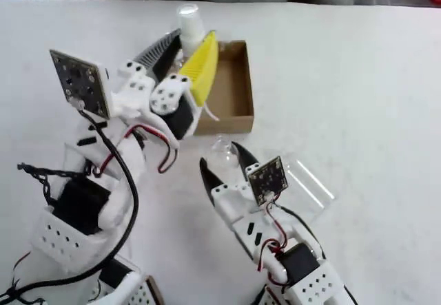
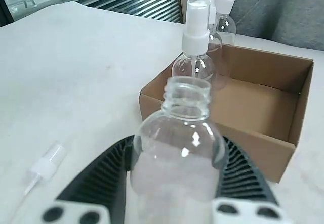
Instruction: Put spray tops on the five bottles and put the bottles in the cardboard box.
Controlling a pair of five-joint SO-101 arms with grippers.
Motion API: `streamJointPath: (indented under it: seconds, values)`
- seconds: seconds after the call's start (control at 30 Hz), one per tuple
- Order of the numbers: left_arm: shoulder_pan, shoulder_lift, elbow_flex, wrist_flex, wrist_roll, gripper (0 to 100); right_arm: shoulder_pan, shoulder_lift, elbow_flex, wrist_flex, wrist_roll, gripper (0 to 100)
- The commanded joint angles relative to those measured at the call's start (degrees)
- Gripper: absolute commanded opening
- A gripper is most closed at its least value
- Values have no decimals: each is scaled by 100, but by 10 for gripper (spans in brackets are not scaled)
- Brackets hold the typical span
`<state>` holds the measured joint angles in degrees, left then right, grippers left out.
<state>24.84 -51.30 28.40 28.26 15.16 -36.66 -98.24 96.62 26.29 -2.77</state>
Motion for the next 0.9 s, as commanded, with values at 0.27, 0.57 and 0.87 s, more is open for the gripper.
streamJointPath:
  seconds: [0.27,0.57,0.87]
  values:
    - [418,523,-580,-44,-26,31,-57,-75,53,13,18,122]
    - [409,875,-958,299,-114,31,-31,-75,53,13,18,122]
    - [453,866,-185,299,-1284,31,-40,-75,53,13,18,122]
